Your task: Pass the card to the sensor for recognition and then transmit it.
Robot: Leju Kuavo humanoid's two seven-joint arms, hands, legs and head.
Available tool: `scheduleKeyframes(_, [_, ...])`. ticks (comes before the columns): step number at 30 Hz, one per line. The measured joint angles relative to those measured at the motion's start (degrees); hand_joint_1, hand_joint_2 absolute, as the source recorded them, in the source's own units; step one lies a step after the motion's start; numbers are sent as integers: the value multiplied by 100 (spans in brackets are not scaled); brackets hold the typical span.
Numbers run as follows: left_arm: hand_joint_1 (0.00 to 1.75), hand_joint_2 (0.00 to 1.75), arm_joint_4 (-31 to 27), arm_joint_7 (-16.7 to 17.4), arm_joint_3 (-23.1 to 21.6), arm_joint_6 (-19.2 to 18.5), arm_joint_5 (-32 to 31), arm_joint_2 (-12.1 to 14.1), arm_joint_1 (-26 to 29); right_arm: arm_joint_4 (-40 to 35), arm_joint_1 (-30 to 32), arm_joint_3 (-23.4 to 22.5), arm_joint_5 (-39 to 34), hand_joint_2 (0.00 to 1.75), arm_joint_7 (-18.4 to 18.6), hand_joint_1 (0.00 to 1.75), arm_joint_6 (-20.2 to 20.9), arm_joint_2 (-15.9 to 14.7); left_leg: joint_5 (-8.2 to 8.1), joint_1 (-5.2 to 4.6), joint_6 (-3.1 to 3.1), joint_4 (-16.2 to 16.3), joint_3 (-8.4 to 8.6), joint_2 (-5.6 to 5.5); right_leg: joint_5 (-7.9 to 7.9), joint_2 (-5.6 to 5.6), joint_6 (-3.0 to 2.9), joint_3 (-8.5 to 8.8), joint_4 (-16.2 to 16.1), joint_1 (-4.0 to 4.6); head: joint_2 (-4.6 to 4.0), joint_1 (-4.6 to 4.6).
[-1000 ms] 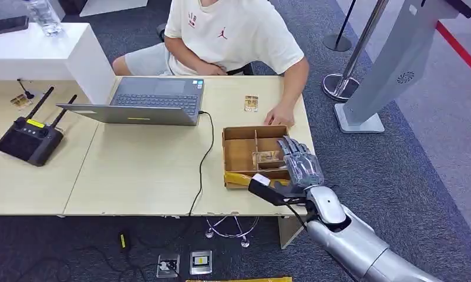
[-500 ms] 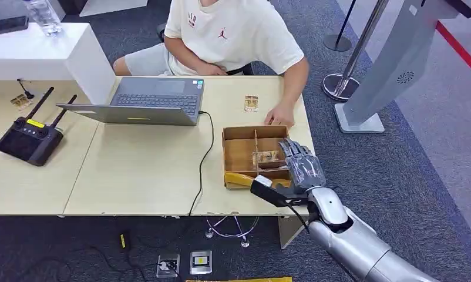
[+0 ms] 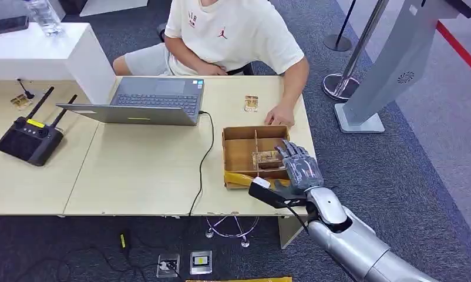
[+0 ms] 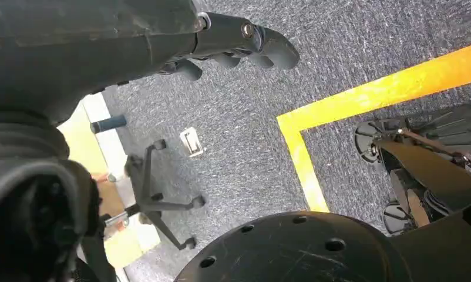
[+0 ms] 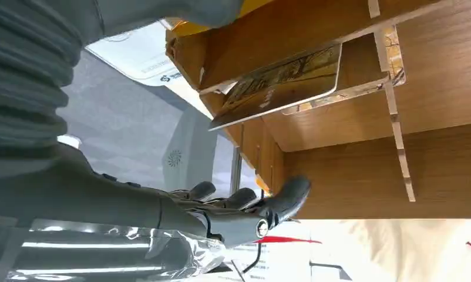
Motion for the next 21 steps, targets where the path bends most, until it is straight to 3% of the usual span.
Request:
scheduleKeyframes(1, [0,0,0,0,0,0,-13,2,0,0,-1,0,0,175,-13,7,-4,9,0,0,0,0,0,0,0,0,0,0,0,0,0,0])
scheduleKeyframes(3, [0,0,0,0,0,0,-35,0,0,0,-2,2,2,175,-46,70,-11,33,0,0,0,0,0,0,0,0,0,-1,0,0,-2,0])
scheduleKeyframes(4, [0,0,0,0,-2,0,-46,2,-1,0,-3,2,2,175,-59,70,-11,46,0,0,0,0,0,0,0,0,0,-1,0,0,0,0])
scheduleKeyframes(5, [0,0,0,0,-2,0,-53,0,-1,0,-4,4,2,175,-72,159,-13,50,0,0,0,0,0,0,0,0,0,-1,0,0,-2,0])
scheduleKeyframes(6, [0,0,0,0,-2,0,-53,0,-1,0,-5,4,2,175,-72,175,-13,63,0,0,0,0,0,0,0,0,0,-1,0,0,0,0])
scheduleKeyframes(10, [0,0,0,0,-4,0,-50,0,0,0,-9,4,2,175,-74,162,-13,94,0,0,0,0,0,-1,0,0,0,0,0,0,0,0])
scheduleKeyframes(13, [0,0,0,0,-4,0,-39,2,-1,7,-9,4,-7,175,-83,164,-15,103,0,0,0,0,0,0,0,0,0,-1,0,0,-2,0])
scheduleKeyframes(15, [0,0,0,0,-4,0,-35,0,-1,28,-8,4,-11,175,-83,175,-15,107,0,0,0,0,0,0,0,0,0,-1,0,0,0,0])
scheduleKeyframes(21, [0,0,0,0,-4,0,-55,0,-1,68,-19,4,-13,175,-85,175,-24,140,0,0,0,0,0,-1,0,1,0,-1,0,0,0,0])
